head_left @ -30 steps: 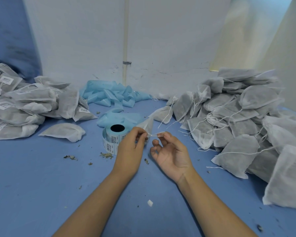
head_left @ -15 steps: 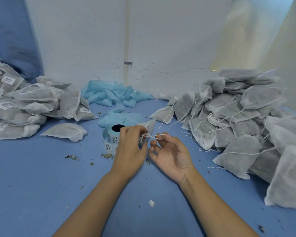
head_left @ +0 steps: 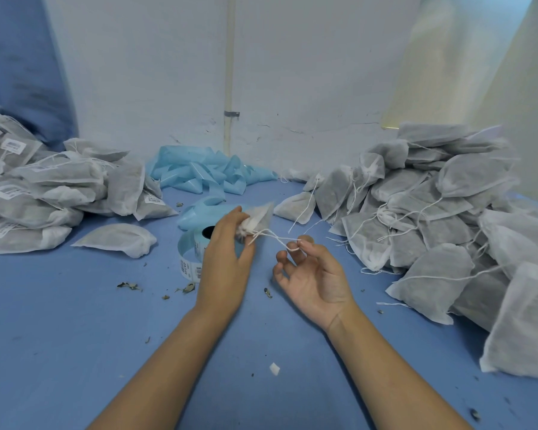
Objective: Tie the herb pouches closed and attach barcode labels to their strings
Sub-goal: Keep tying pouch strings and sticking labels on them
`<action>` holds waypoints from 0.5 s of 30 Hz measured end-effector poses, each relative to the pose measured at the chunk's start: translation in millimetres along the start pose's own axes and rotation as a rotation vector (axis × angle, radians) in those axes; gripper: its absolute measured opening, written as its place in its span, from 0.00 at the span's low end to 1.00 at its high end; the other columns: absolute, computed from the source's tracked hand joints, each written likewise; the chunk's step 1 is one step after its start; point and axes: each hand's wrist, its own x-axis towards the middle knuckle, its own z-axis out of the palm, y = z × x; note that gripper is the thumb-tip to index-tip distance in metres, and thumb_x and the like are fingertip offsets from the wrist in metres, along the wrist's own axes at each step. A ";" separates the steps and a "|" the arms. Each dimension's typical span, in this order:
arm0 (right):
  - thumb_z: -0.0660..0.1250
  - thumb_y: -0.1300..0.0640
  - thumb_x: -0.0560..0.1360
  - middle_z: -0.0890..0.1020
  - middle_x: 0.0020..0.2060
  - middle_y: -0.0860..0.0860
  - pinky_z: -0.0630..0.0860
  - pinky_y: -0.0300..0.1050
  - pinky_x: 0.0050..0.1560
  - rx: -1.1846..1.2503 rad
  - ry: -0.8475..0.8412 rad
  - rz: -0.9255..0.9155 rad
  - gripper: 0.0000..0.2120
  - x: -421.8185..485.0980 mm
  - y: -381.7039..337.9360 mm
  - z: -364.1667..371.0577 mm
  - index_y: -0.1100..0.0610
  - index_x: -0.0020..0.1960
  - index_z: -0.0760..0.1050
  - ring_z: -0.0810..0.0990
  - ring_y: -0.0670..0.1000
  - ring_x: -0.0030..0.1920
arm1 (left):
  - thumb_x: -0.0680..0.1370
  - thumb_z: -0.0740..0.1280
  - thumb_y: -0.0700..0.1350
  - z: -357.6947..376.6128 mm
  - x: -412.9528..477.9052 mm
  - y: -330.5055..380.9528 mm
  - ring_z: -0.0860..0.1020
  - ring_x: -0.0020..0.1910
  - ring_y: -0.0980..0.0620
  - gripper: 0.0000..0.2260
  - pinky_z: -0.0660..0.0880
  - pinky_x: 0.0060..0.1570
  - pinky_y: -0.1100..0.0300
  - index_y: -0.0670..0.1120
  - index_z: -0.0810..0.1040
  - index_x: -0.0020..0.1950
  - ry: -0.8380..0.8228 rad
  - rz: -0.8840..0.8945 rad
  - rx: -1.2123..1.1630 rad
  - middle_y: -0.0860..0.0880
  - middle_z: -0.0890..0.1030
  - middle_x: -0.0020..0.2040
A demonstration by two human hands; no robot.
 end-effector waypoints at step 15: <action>0.70 0.63 0.73 0.83 0.39 0.48 0.76 0.43 0.55 -0.394 0.318 -0.164 0.06 5.5 10.1 5.2 0.54 0.39 0.77 0.80 0.48 0.45 | 0.81 0.54 0.35 0.7 6.3 14.0 0.75 0.60 0.50 0.17 0.72 0.62 0.50 0.50 0.75 0.62 0.125 -0.122 -0.164 0.51 0.78 0.58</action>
